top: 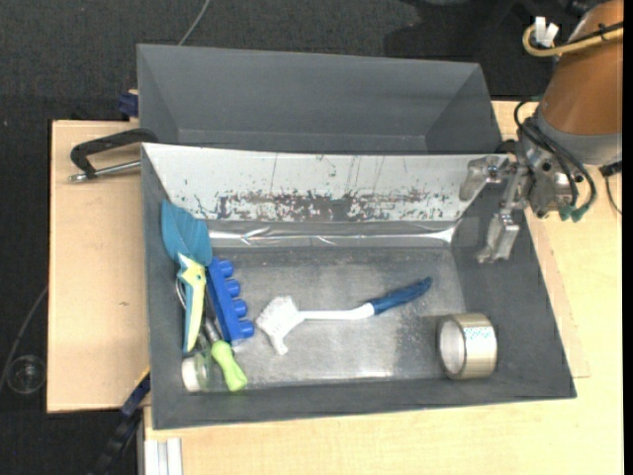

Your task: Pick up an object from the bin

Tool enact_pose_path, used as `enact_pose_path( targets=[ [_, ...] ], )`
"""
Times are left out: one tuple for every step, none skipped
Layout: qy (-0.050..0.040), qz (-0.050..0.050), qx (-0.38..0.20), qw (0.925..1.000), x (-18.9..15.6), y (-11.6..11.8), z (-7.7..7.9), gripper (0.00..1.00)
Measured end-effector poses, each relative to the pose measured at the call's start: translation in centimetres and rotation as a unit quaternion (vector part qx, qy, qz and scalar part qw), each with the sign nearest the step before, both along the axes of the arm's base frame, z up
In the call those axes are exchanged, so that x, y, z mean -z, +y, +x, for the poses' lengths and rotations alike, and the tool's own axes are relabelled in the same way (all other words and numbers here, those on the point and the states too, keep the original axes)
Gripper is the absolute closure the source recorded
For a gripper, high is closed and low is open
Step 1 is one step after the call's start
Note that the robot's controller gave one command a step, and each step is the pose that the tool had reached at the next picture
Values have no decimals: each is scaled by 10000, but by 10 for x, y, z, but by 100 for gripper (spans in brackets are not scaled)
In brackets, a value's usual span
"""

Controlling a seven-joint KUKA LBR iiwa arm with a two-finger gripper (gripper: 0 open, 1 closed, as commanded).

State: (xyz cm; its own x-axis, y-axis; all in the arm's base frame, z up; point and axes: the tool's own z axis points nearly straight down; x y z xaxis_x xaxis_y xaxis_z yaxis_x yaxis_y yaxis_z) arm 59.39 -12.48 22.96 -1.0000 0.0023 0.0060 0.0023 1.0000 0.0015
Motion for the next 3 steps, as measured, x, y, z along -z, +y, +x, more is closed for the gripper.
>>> enact_pose_path(
  targets=[
    [-44, -9, -10, 10000, -5, 1, 1, 0],
    [-47, -5, -473, 9989, 47, 27, 2, 0],
    [-49, 1, -1042, 9945, 68, 89, -7, 0]
  ],
)
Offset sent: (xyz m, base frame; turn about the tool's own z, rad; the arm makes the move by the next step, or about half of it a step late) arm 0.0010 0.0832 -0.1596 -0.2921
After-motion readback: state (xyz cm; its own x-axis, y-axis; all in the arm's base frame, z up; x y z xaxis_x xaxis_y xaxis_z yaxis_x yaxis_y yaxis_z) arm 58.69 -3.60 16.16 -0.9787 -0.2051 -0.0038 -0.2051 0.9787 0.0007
